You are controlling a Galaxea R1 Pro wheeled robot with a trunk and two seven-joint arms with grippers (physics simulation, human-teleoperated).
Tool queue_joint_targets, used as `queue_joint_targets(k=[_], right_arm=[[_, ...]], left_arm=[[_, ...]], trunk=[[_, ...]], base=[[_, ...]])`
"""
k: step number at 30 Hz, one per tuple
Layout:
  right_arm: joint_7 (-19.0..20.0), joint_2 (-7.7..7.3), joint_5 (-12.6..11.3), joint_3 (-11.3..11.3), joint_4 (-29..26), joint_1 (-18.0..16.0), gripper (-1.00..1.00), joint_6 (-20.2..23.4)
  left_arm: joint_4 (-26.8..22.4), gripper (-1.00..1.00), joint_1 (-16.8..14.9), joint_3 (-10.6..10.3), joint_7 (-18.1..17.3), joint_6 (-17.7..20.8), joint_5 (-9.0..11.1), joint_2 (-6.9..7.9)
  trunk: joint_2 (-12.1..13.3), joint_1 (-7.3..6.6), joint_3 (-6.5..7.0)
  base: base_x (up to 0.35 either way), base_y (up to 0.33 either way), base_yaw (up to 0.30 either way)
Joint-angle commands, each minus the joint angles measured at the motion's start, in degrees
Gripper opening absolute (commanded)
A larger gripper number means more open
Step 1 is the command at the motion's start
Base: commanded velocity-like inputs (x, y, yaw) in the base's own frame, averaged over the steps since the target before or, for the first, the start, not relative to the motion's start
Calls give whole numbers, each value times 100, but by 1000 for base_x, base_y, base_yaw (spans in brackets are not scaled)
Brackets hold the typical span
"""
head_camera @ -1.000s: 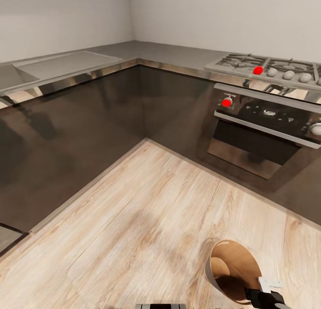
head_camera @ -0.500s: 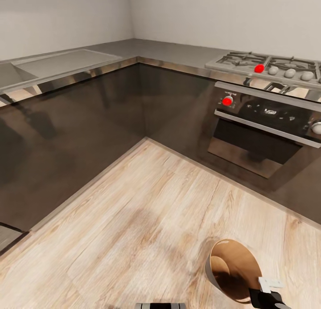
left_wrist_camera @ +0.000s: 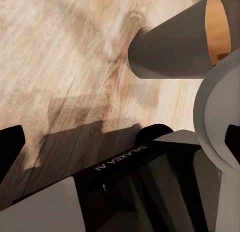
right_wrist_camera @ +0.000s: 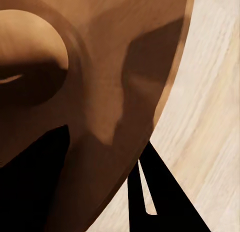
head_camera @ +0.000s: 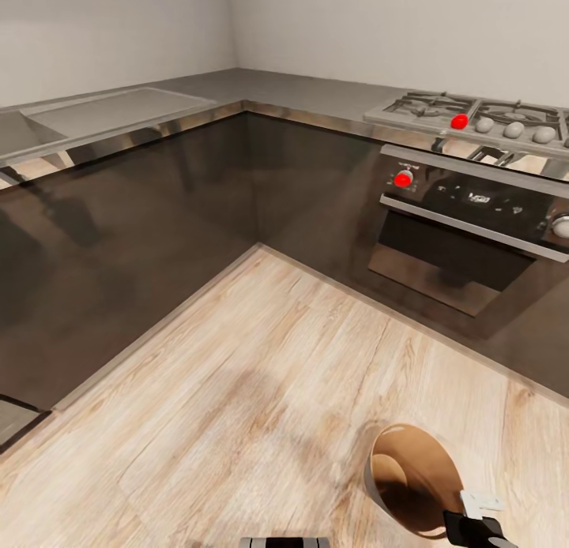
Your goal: Put the three can of soda from the living room inside the tash can in the kitchen.
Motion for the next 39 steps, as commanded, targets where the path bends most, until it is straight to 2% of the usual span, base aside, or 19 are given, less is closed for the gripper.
queue_joint_targets(k=[1, 5, 8, 10, 17, 21, 22, 24, 29, 30, 31, 32, 33, 39], right_arm=[[46, 3, -12, 83, -53, 2, -100, -4], [53, 3, -15, 87, -162, 2, -100, -4], [55, 3, -16, 88, -248, 2, -100, 2], [55, 3, -15, 88, -305, 2, -100, 6], [451, -4, -9, 85, -688, 2, -100, 52], [536, -7, -8, 85, -901, 2, -100, 98], [544, -10, -8, 86, -971, 4, -100, 177], [554, -8, -11, 83, -1307, 10, -100, 600], [562, -7, -15, 80, -1883, 41, -100, 1094], [564, -7, -16, 75, -2249, 54, -100, 1467], [564, -8, -16, 74, -2318, 56, -100, 1526], [566, -12, -21, 71, -2844, 101, -100, 2088], [566, -13, -22, 71, -2990, 113, -100, 2260], [572, -14, -28, 64, -3512, 145, -100, 2794]], left_arm=[[1, 100, -2, -2, 0, 0, 0, 0], [1, 100, -2, 0, 0, 0, 0, 19], [1, 100, -2, 0, 0, 0, 5, 160], [1, 100, -2, 0, 0, 0, 7, 186], [1, 100, -2, -3, 4, 0, 8, 209], [1, 100, -2, -2, 7, 0, 9, 212], [1, 100, -2, -3, 8, 0, 9, 213], [1, 100, -2, -3, 8, 0, 9, 213], [1, 100, -2, -7, 8, 0, 9, 212], [4, 100, -2, -7, 8, 0, 9, 213], [5, 100, -2, -7, 8, 0, 9, 212], [9, 100, -2, -7, 8, 0, 9, 211], [9, 100, -2, -8, 8, 0, 9, 211], [10, 100, -2, -7, 8, 0, 9, 211]], trunk=[[0, 1, 0], [0, 1, 0], [0, 1, 0], [0, 1, 0], [0, 1, 0], [0, 1, 0], [0, 1, 0], [0, 1, 0], [0, 1, 0], [0, 1, 0], [0, 1, 0], [0, 1, 0], [0, 1, 0], [0, 1, 0]], base=[[0, 0, 0], [0, 0, 0], [0, 0, 0], [0, 0, 0], [0, 0, 0], [0, 0, 0], [0, 0, 0], [0, 0, 0], [0, 0, 0], [0, 0, 0], [0, 0, 0], [0, 0, 0], [0, 0, 0], [0, 0, 0]])
